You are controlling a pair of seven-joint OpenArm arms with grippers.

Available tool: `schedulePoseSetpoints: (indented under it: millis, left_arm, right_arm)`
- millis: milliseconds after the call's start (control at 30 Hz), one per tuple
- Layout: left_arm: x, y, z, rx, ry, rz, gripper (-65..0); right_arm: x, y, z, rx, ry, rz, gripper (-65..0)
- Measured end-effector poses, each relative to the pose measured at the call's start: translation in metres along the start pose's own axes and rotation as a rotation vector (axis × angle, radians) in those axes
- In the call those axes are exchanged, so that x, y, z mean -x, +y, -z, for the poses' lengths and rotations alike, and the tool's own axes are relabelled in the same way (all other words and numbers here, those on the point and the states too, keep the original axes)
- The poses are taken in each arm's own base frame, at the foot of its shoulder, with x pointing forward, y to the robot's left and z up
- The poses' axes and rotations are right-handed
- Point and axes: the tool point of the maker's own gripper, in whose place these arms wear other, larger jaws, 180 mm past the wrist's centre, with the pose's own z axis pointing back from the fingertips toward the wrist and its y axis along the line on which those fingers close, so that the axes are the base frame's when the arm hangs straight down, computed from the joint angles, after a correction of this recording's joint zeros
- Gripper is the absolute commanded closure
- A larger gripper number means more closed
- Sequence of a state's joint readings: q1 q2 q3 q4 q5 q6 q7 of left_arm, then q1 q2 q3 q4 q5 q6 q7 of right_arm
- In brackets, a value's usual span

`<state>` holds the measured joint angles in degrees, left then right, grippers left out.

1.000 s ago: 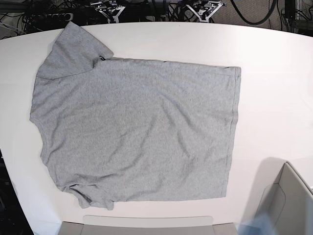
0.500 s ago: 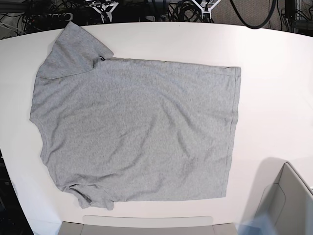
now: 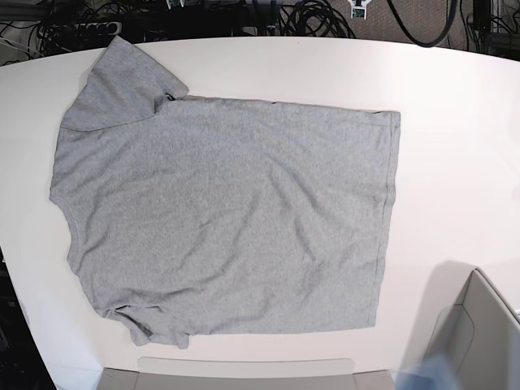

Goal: Fold the T-shirt properly
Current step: 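Move both grippers down toward the shirt's shoulder corners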

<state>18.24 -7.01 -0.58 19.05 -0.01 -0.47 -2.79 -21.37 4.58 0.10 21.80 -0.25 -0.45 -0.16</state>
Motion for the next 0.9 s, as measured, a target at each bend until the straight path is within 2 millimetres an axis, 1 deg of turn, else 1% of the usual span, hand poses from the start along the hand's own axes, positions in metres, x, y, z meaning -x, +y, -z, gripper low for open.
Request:
schedulePoseSetpoints:
  millis: [100,133,233,267,300,367,433,467,533,567,633,733,800,900]
  left_arm:
    - [0.011,0.008,-0.007,-0.013,-0.013,0.007,-0.3]
    - [0.017,0.008,-0.009,-0.013,-0.007,0.009,-0.3]
    - [0.025,0.010,-0.016,-0.010,-0.016,0.014,-0.3]
    - [0.023,0.010,-0.019,-0.009,-0.035,0.014,-0.3]
    - [0.027,0.010,-0.022,-0.008,-0.035,0.016,-0.3]
    - [0.028,0.012,-0.030,-0.011,-0.062,0.015,-0.3]
    - [0.036,0.022,-0.038,-0.034,-0.060,-0.015,-0.3]
    - [0.035,0.029,-0.043,-0.050,-0.081,-0.028,-0.3]
    - [0.045,0.043,-0.053,-0.082,-0.074,-0.036,-0.2]
    - [0.044,0.048,-0.059,-0.091,-0.086,-0.038,-0.2]
    - [0.035,0.058,-0.074,-0.107,-0.148,-0.039,-0.2]
    - [0.017,0.072,-0.096,-0.136,-0.230,-0.041,-0.2]
    - [0.007,0.077,-0.113,-0.132,-0.277,-0.093,-0.2]
    - [0.005,0.087,-0.132,-0.127,-0.257,-0.217,-0.2]
  right_arm:
    - [0.007,0.002,-0.008,-0.004,-0.031,-0.010,-0.3]
    - [0.007,0.002,-0.010,-0.005,-0.038,-0.011,-0.3]
    - [0.010,0.001,-0.021,-0.010,-0.081,-0.030,-0.3]
    - [0.017,-0.002,-0.025,-0.002,-0.075,-0.034,-0.3]
    - [0.019,-0.001,-0.028,-0.003,-0.079,-0.037,-0.3]
    - [0.031,-0.001,-0.040,-0.008,-0.092,-0.050,-0.3]
    - [0.035,-0.001,-0.048,-0.006,-0.096,-0.061,-0.3]
    - [0.034,0.002,-0.054,-0.015,-0.124,-0.061,-0.3]
    - [0.029,0.006,-0.065,-0.025,-0.183,-0.069,-0.3]
    - [0.027,0.008,-0.072,-0.029,-0.216,-0.074,-0.3]
    - [0.021,0.008,-0.087,-0.041,-0.281,-0.089,-0.3]
    - [0.025,0.006,-0.105,-0.036,-0.310,-0.110,-0.3]
    - [0.014,0.004,-0.124,-0.049,-0.378,-0.074,-0.3]
    - [-0.010,0.007,-0.152,-0.082,-0.470,-0.034,-0.4]
